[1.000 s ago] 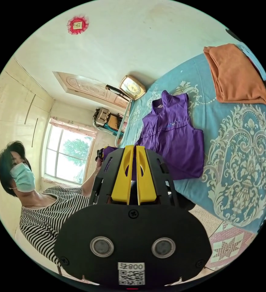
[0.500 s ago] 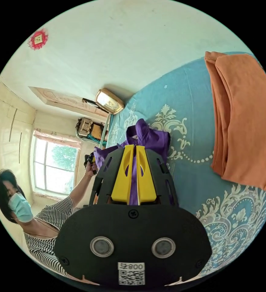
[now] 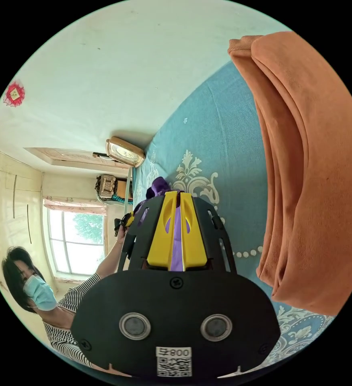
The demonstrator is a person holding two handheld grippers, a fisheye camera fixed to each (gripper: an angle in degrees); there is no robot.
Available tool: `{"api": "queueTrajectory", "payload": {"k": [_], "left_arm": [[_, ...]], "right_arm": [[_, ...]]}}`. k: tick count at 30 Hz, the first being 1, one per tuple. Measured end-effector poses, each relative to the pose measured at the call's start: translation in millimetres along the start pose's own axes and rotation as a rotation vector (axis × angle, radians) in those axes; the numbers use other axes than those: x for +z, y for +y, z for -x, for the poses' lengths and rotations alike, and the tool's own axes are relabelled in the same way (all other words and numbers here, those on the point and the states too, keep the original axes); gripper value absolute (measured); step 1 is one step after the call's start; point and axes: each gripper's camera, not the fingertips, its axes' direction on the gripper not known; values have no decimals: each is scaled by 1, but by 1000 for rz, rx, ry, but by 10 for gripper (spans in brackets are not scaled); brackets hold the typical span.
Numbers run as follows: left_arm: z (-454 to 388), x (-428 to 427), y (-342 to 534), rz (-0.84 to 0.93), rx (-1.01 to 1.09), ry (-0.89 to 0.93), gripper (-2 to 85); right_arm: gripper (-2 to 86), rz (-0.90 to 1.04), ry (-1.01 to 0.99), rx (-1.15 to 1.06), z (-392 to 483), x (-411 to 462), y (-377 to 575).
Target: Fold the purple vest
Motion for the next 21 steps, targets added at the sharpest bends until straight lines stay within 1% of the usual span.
{"api": "queueTrajectory", "payload": {"k": [2,4,6,9,11,15,17,21], "left_arm": [[1,5,-12,0,-8,14,82],[0,1,-18,-22,1,39,100],[-2,-9,-23,-48,25,46,113],[-9,-34,-22,-51,86,38,124],[-17,-55,-5,-9,154,-52,127],[-15,-76,38,112,198,-157,129],[-9,-89,65,162,202,-255,128],[6,-103,83,201,156,-277,117]], "right_arm": [[33,-3,17,52,-12,9,-8],[46,-1,-12,68,-18,15,-11],[62,-18,-12,70,-19,15,-11],[89,-31,43,44,-12,7,-6],[104,-18,93,26,-4,-1,4],[109,23,157,-47,16,-12,37],[109,81,190,-87,27,-15,71],[106,117,270,-117,34,-22,136]]}}
